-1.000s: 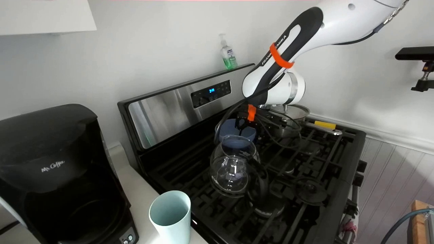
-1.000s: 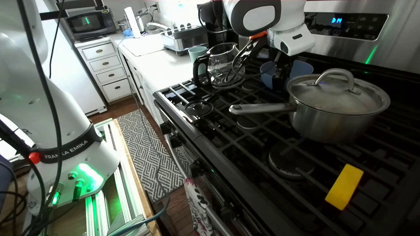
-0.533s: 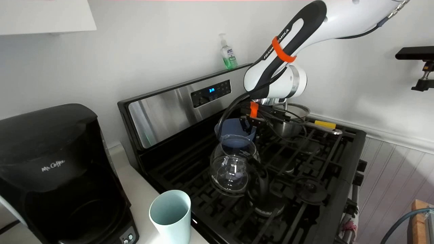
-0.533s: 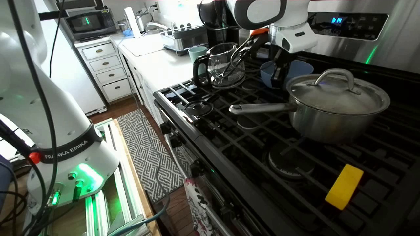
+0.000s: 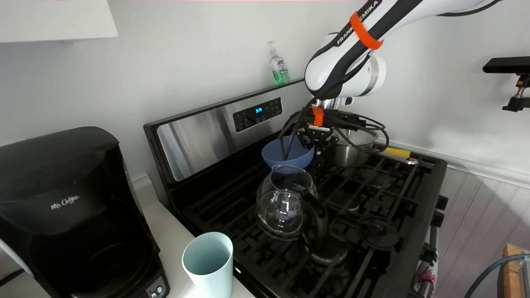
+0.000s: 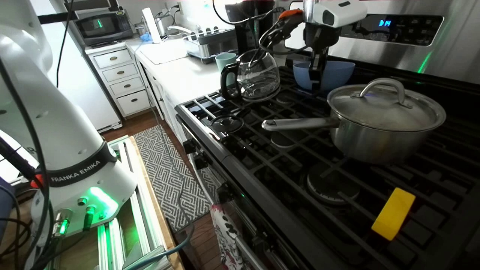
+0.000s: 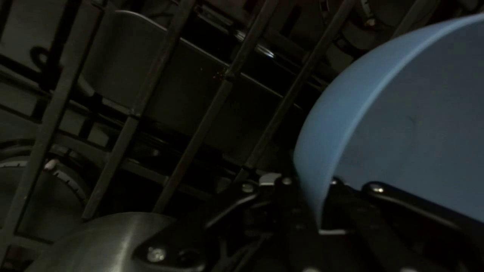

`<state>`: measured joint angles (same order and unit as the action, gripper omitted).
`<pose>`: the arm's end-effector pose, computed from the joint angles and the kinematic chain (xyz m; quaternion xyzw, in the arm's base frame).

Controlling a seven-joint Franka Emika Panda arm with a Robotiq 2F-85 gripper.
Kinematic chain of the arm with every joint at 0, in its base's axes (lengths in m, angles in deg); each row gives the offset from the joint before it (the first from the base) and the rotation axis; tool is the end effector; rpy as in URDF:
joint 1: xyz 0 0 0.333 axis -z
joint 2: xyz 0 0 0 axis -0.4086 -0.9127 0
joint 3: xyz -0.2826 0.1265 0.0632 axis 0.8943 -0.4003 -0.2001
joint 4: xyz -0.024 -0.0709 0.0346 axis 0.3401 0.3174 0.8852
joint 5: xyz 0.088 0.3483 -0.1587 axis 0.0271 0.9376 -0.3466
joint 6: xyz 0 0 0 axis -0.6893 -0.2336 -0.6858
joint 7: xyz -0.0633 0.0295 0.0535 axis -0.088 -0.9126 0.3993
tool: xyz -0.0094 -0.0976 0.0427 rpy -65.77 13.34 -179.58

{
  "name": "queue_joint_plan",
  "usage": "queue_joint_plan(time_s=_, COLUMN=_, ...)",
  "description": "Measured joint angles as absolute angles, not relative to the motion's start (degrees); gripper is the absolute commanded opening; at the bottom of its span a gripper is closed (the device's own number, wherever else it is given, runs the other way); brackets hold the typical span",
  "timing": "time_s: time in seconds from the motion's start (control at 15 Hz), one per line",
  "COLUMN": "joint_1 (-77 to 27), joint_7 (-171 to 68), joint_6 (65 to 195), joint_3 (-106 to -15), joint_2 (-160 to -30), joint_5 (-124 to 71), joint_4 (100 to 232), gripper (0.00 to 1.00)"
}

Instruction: Move the blue bowl to the kitchen counter on the left

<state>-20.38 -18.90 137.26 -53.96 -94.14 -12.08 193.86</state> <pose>0.5722 -0.1452 0.3025 -0.8644 0.4978 -0.0482 0.0526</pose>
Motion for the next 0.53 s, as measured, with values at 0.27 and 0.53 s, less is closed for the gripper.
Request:
queue_joint_plan(time_s=0.27, joint_1=-20.24, joint_7=-22.35, joint_6=135.90, joint_3=-53.90, joint_2=-85.76, joint_5=-15.01, joint_4=197.72, gripper=0.02)
queue_joint_plan(time_s=0.53, joint_1=-19.68, joint_7=-30.23, joint_6=134.25, joint_3=-54.18, joint_2=-74.88, joint_5=-15.63, joint_4=202.54, gripper=0.02)
